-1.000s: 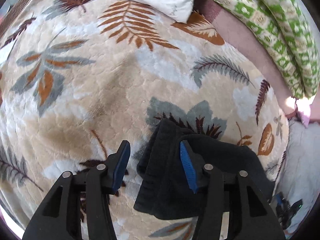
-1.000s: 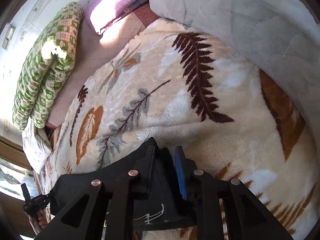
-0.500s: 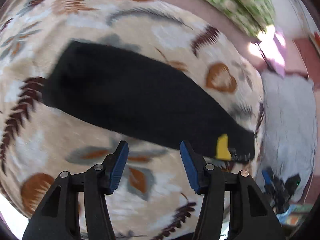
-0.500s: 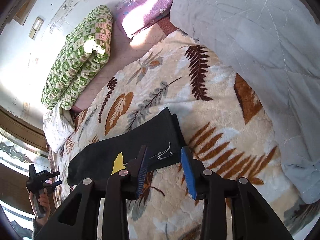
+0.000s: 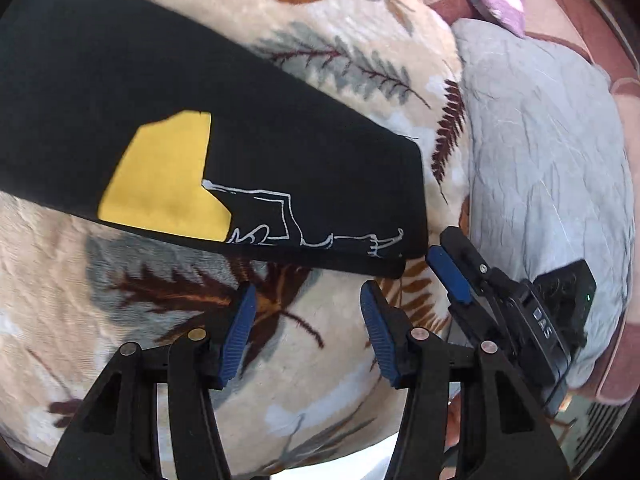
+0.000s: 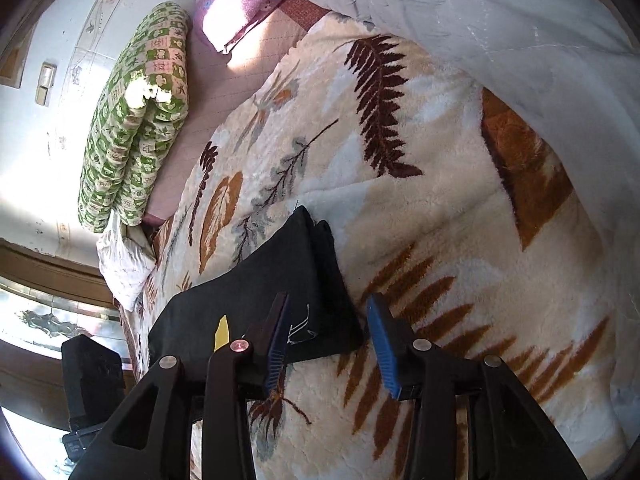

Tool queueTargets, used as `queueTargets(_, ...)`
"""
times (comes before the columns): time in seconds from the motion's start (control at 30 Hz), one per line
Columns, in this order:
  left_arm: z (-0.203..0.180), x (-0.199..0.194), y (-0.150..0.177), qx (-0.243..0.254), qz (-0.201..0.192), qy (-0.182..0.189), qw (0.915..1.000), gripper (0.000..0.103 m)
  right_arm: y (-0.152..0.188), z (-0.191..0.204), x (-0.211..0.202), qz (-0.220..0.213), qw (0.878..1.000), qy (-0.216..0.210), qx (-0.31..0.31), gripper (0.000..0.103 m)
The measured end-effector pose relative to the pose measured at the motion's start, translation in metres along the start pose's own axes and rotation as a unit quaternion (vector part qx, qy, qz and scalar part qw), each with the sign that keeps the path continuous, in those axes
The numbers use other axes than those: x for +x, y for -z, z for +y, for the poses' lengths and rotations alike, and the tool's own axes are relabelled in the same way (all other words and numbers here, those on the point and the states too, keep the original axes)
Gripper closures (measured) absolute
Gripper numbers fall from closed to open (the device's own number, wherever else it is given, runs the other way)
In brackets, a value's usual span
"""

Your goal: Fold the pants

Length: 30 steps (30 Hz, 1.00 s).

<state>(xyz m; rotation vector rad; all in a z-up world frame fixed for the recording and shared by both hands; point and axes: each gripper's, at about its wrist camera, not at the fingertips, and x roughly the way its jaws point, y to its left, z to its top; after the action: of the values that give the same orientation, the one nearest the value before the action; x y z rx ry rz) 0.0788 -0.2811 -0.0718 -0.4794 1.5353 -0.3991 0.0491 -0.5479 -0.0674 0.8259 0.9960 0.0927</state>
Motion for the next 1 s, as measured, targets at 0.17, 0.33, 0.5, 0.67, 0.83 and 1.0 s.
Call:
queueTargets(0.17,0.003,0.013,-0.004,-0.048,-0.016,0.02,0.9985,0.05,-0.006,0.0,0.01,0.005,1.0,-0.014,-0.001,0.061)
queueTargets(0.33,-0.005,0.016,-0.011,-0.065,-0.032,0.027,0.997,0.05,-0.012,-0.001,0.011,0.007,1.0,-0.02,0.0,0.06)
queueTargets(0.5,-0.006,0.018,-0.014,-0.078,-0.041,0.022,0.9959,0.05,-0.023,-0.002,0.019,0.015,1.0,-0.025,0.005,0.057)
queueTargets(0.67,0.0,0.017,-0.016,-0.088,-0.037,0.033,0.9949,0.05,-0.037,-0.007,0.038,0.029,0.998,-0.037,0.029,0.057)
queueTargets(0.83,-0.007,0.019,-0.019,-0.09,-0.042,0.016,0.9949,0.046,-0.05,-0.002,0.062,0.059,0.996,-0.064,0.037,0.057)
queueTargets(1.0,-0.019,0.024,-0.022,-0.076,-0.04,0.005,0.9963,0.05,-0.058,0.004,0.075,0.081,0.994,-0.063,0.023,0.057)
